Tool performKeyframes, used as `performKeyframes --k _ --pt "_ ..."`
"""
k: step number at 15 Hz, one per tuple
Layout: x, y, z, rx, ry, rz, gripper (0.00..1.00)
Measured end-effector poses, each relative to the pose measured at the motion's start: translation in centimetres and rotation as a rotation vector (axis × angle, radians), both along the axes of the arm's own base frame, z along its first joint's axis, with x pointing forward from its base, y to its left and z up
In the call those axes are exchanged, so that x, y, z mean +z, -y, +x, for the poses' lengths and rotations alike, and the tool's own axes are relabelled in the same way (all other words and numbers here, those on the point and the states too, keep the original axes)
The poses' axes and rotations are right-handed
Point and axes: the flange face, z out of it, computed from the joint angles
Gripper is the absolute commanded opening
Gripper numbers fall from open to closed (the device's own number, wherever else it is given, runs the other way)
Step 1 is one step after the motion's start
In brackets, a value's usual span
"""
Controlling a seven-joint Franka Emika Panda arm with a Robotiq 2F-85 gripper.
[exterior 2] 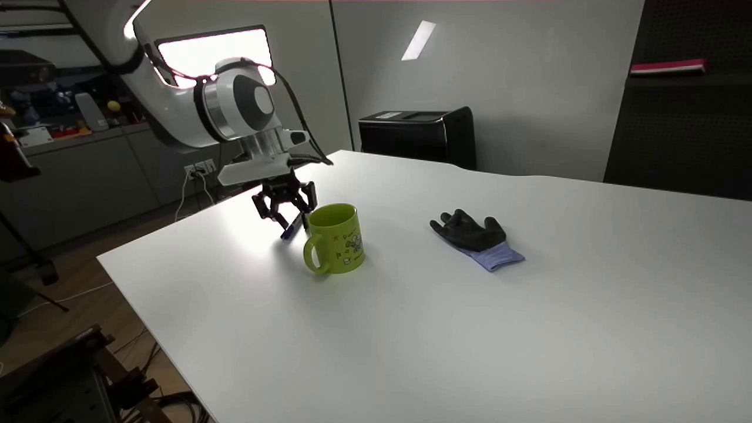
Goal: Pick the marker and put it in the cup
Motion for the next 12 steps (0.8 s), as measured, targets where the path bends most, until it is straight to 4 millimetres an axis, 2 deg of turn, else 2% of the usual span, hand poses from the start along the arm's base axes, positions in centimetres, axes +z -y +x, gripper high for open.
performKeyframes --k 2,3,5,9,12 --pt "0.1 0.1 0.3 -0.004 0.005 0.0 0.06" --pt "0.2 0.1 0.4 -0.006 0.007 0.0 0.02" --pt "0.2 0.2 0.4 -0.011 0.008 0.0 0.06" --pt "0.2 0.2 0.6 -0.023 0.004 -0.004 0.06" --pt "0.4 0.9 1.4 -0.041 -0.018 -0.029 0.06"
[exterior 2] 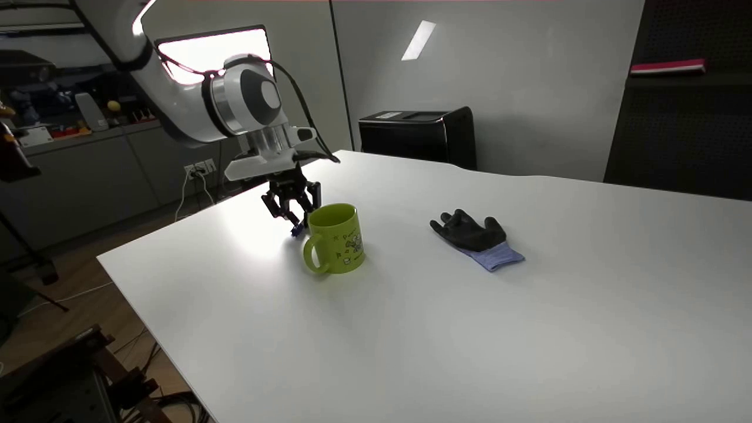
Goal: Pick the marker and put it in the cup
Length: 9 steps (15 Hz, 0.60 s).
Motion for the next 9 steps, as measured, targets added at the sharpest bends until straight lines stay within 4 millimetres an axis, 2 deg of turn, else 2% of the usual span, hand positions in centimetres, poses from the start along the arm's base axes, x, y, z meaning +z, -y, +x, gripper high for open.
performKeyframes --k 5,9 --pt "1.8 1.5 2.5 -0.049 -0.039 -0.053 0.06" --pt "2.6 2.2 3.7 -0.073 -0.093 -0.078 0.06"
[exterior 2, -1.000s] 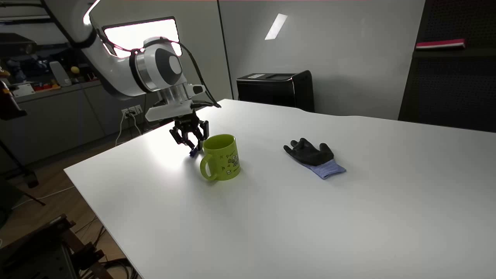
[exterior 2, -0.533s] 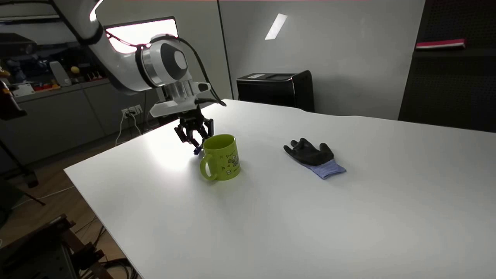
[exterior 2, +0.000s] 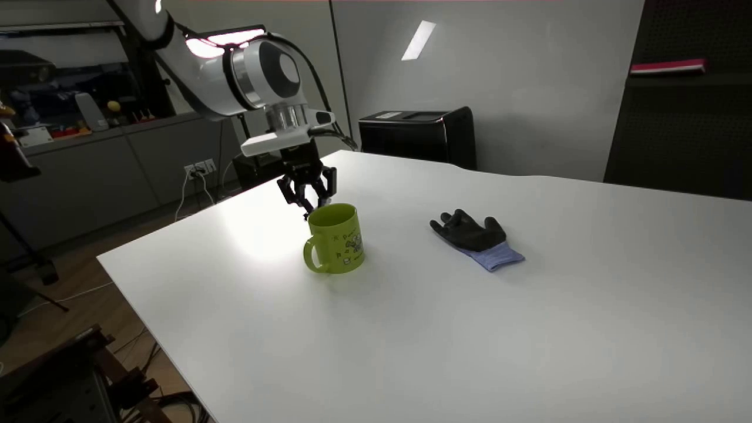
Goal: Pick the marker and put it in the cup
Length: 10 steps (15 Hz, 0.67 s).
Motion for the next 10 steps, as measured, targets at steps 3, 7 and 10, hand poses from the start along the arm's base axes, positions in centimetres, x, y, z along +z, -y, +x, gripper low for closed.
performKeyframes --k 3,7,10 --pt "0.35 0.4 0.49 -0.016 -0.059 -0.002 0.06" --pt "0.54 0.46 0.81 -0.033 -0.123 -0.002 0.06" --pt "0.56 0.34 1.01 -0.036 -0.146 -0.008 0.06"
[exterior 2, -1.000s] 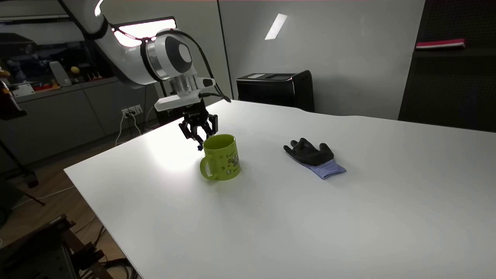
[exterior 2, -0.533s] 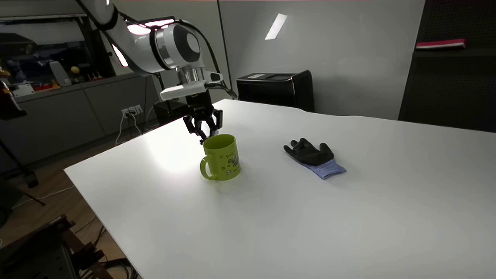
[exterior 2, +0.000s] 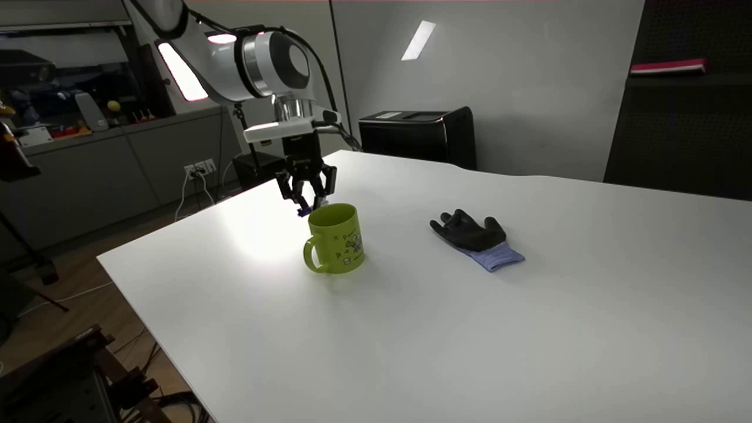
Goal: Pick the marker and put it in the cup
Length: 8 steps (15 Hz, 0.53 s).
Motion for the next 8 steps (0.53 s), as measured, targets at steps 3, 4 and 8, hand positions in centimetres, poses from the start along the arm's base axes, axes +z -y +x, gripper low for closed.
performKeyframes --k 3,4,8 --pt "-0.09 -0.19 0.16 0.005 -0.016 -0.004 0.06" --pt "-0.1 -0.23 0.2 0.008 -0.02 -0.005 0.06" --pt "-0.16 -0.54 0.08 0.024 -0.068 0.017 0.06"
